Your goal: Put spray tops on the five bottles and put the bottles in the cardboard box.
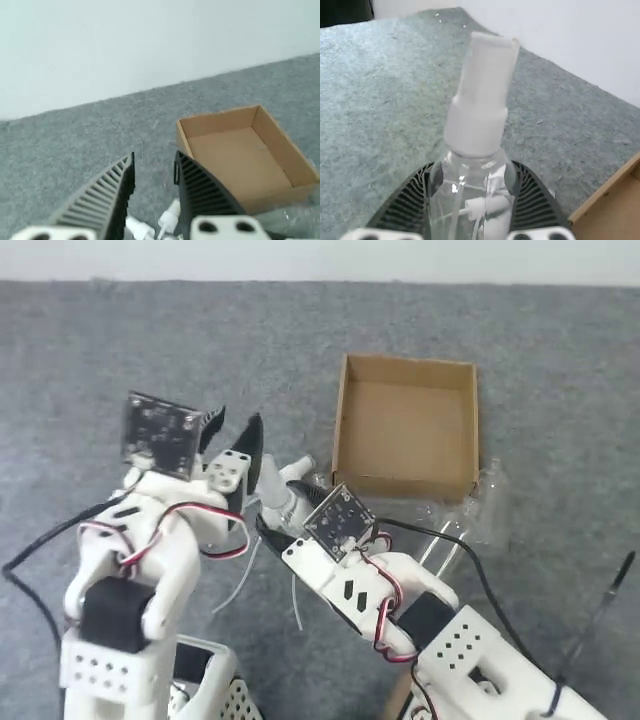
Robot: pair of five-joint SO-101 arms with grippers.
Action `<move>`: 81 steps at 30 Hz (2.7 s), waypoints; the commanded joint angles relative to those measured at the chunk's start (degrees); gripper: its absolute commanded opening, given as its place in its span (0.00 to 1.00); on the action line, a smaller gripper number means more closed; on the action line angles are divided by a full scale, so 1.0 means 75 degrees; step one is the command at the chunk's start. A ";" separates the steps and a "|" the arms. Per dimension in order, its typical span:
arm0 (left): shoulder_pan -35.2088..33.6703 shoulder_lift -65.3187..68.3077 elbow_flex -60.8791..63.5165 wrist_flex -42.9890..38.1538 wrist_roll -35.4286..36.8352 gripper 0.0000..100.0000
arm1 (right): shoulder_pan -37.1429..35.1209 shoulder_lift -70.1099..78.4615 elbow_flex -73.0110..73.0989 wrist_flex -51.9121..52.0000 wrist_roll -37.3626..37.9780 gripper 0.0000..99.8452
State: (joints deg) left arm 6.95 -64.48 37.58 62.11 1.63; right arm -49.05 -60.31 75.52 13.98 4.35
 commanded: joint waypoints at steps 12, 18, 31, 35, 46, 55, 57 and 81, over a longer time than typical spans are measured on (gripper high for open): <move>-0.0316 -0.0375 0.0897 -0.0305 0.0410 0.12 | 0.2268 -0.0252 -0.2379 0.1506 -0.0094 0.01; -0.0258 -0.2157 0.2549 -0.1125 0.0785 0.14 | 0.2350 0.0615 -0.3845 0.1987 -0.0082 0.01; 0.0692 -0.4782 0.4730 -0.1125 0.0000 0.19 | 0.2069 0.4542 -0.7642 0.2186 -0.1336 0.01; 0.0785 -0.4454 0.5257 -0.1946 -0.0270 0.19 | 0.1307 0.4964 -0.8111 0.3112 -0.1383 0.01; 0.0774 -0.2966 0.5410 -0.2966 -0.0281 0.18 | 0.1073 0.3933 -0.8100 0.4378 -0.1383 0.01; 0.0774 -0.2919 0.5398 -0.2942 -0.0281 0.18 | 0.2174 0.3675 -0.8088 0.4859 -0.1067 0.01; 0.0774 -0.2919 0.5398 -0.2930 -0.0281 0.18 | 0.2479 0.3827 -0.8088 0.4472 -0.0692 0.01; 0.0176 -0.2919 0.5468 -0.2966 0.0094 0.01 | 0.4601 0.9149 -0.9237 0.0053 -0.0469 0.01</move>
State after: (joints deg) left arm 8.35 -86.90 78.99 41.27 1.80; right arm -15.12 7.56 12.40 15.74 0.31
